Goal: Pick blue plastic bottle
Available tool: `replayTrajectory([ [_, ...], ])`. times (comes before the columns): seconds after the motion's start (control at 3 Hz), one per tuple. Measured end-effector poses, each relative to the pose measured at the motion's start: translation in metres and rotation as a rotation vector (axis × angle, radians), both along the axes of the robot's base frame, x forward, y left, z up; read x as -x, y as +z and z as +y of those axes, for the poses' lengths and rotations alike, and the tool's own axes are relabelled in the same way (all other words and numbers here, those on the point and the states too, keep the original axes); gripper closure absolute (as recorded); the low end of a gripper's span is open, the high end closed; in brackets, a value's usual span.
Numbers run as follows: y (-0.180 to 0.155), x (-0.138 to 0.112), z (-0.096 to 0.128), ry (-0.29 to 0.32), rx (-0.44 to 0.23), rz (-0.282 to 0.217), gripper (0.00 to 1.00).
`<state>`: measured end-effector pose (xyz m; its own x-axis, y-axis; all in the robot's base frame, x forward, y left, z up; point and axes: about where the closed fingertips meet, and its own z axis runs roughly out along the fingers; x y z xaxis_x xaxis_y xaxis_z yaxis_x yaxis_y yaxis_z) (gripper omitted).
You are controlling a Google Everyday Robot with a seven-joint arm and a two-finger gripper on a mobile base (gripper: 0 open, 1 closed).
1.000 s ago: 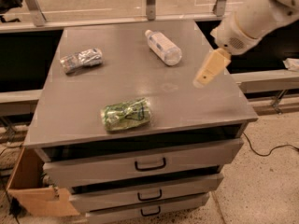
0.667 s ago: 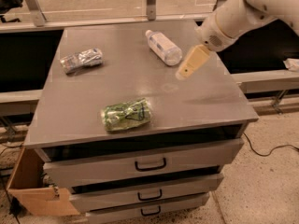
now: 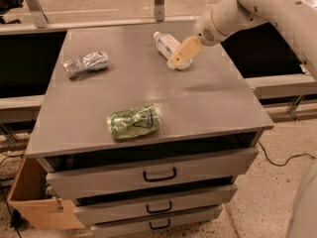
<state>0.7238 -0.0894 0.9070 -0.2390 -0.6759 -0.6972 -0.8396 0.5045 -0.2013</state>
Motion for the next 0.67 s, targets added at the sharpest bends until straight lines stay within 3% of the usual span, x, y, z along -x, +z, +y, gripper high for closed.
replayTrajectory([
  [0.33, -0.01, -0.025, -0.006, -0.057, -0.087, 0.021, 0.0],
  [0.67, -0.027, -0.041, -0.003, -0.104, -0.126, 0.05, 0.0],
])
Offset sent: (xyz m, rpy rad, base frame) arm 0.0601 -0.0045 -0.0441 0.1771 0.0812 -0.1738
